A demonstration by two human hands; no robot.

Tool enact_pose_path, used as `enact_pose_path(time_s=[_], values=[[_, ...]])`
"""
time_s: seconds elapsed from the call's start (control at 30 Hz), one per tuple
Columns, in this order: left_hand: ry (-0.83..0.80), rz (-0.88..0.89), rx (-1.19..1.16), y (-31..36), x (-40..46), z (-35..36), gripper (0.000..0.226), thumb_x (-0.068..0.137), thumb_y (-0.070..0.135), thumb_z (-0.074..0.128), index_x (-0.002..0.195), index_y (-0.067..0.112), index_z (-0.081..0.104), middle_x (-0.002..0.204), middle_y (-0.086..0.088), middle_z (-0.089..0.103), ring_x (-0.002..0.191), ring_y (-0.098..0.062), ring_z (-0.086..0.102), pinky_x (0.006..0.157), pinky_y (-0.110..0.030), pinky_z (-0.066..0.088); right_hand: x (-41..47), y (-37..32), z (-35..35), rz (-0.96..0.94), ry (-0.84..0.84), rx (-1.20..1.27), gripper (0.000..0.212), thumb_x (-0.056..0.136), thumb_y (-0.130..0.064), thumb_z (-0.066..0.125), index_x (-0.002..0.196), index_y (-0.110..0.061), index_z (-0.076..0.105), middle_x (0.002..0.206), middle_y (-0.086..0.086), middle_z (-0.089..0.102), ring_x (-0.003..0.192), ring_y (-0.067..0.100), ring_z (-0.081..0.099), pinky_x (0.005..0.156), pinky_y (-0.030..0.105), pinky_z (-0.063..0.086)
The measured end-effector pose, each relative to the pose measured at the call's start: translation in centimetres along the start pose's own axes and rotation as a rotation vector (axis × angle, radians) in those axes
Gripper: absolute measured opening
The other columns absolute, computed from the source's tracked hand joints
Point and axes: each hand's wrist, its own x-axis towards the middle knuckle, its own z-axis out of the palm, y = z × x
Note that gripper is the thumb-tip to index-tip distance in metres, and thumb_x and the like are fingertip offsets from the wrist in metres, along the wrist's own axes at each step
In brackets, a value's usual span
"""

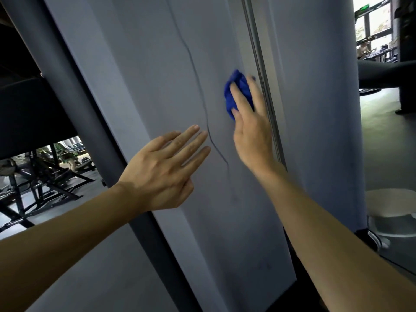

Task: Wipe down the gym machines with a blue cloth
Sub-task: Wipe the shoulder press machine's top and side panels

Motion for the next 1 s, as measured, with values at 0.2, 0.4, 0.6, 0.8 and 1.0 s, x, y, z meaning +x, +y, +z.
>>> enact_pose_path(time_s=[0.2,0.4,0.6,0.8,1.0], values=[[0.036,-0.001,0.029,-0.1,-0.1,0.3,0.060,0.100,0.030,0.037,0.153,0.005,0.048,0.163,-0.021,0.036,0.153,-0.039,0.032,0.122,-0.049,0.028,-15.4,-0.3,-0.4,0.366,-0.016,0.145,0.050,0.106,-0.011,0.044,0.156,-0.014,0.042,0.170,0.001,0.014,0.152,0.003,0.013,0.115,0.007,0.025],[-0.011,0.061,0.071,-1.5,-0.8,-0.5,0.063,0.104,0.037,0.029,0.155,0.003,0.045,0.163,-0.024,0.036,0.154,-0.042,0.029,0.128,-0.051,0.016,-19.9,-4.0,1.2,-0.147,-0.251,0.126,0.053,0.104,-0.012,0.044,0.155,-0.026,0.043,0.170,-0.003,0.016,0.157,0.022,0.019,0.125,0.031,0.026],[0.080,-0.098,0.061,-2.0,-2.2,-0.1,0.063,0.102,0.038,0.041,0.155,0.005,0.046,0.160,-0.024,0.042,0.154,-0.041,0.029,0.129,-0.052,0.016,-13.2,-0.1,-0.8,0.443,-0.008,0.094,0.052,0.107,-0.004,0.047,0.156,-0.019,0.042,0.170,-0.003,0.016,0.144,-0.020,0.010,0.119,0.022,0.033],[0.071,-0.077,0.058,-2.2,-2.1,0.0,0.063,0.103,0.041,0.036,0.154,0.005,0.047,0.160,-0.023,0.041,0.153,-0.041,0.030,0.130,-0.050,0.012,-15.3,-3.3,0.4,-0.300,-0.364,0.046,0.066,0.102,-0.009,0.058,0.152,-0.047,0.038,0.168,-0.013,0.022,0.156,0.012,0.020,0.126,0.032,0.023],[0.092,-0.086,0.050,-2.2,-2.2,0.2,0.063,0.101,0.039,0.039,0.153,0.005,0.048,0.159,-0.023,0.043,0.152,-0.041,0.033,0.130,-0.051,0.015,-8.7,0.7,-0.6,0.365,0.066,0.035,0.046,0.108,-0.018,0.038,0.153,-0.017,0.046,0.168,0.010,0.022,0.151,0.018,0.029,0.118,0.043,0.038]])
